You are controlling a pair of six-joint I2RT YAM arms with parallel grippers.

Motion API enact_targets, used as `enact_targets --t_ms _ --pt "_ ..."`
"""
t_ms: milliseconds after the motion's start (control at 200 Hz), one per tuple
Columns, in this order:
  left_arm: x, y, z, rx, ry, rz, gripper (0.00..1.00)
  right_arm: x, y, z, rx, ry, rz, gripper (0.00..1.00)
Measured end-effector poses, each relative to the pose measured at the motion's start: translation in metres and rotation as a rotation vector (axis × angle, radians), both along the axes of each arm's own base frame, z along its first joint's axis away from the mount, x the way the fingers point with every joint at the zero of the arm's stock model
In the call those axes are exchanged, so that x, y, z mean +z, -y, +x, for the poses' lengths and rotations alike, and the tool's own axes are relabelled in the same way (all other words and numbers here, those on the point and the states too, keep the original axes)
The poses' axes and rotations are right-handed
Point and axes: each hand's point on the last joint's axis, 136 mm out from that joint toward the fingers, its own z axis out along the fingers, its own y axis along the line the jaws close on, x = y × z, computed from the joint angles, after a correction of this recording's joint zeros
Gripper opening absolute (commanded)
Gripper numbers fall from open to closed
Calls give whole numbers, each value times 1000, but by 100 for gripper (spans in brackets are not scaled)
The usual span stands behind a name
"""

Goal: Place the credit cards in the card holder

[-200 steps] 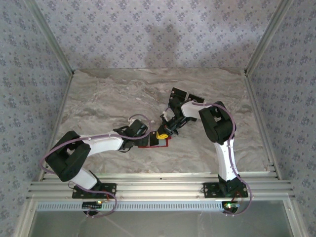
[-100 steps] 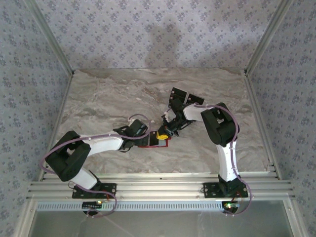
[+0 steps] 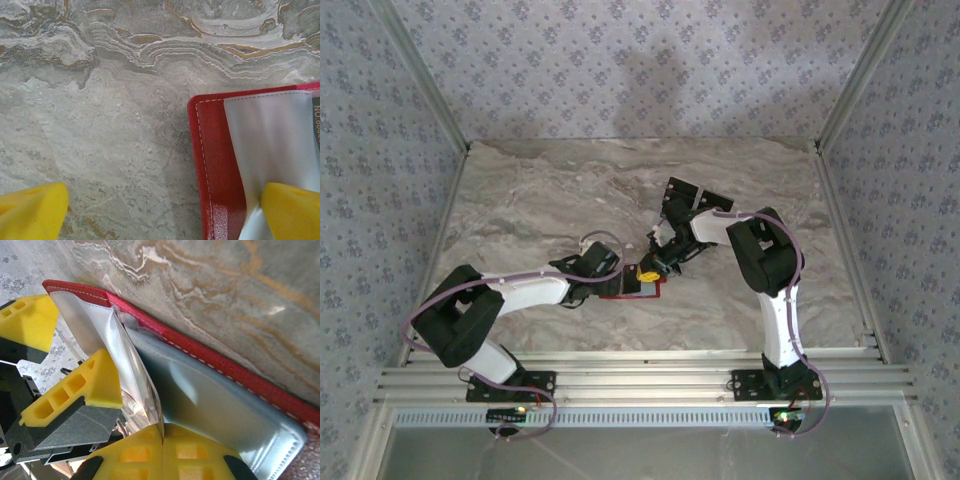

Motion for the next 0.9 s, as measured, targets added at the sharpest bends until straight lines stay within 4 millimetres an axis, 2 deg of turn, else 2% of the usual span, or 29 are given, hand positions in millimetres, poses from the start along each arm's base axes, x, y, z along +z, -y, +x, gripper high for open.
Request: enact_targets --t_ms 400,650,750,904 --pt "2 -2 0 2 3 2 100 -1 -2 -2 13 0 -17 0" --pt "22 -21 5 59 26 -6 100 -2 -2 -2 12 1 -18 0" --pt "22 -29 8 82 25 -1 100 -2 -2 -2 12 1 -17 0" --pt "19 -29 8 83 29 -11 100 -1 -2 -2 12 8 -14 0"
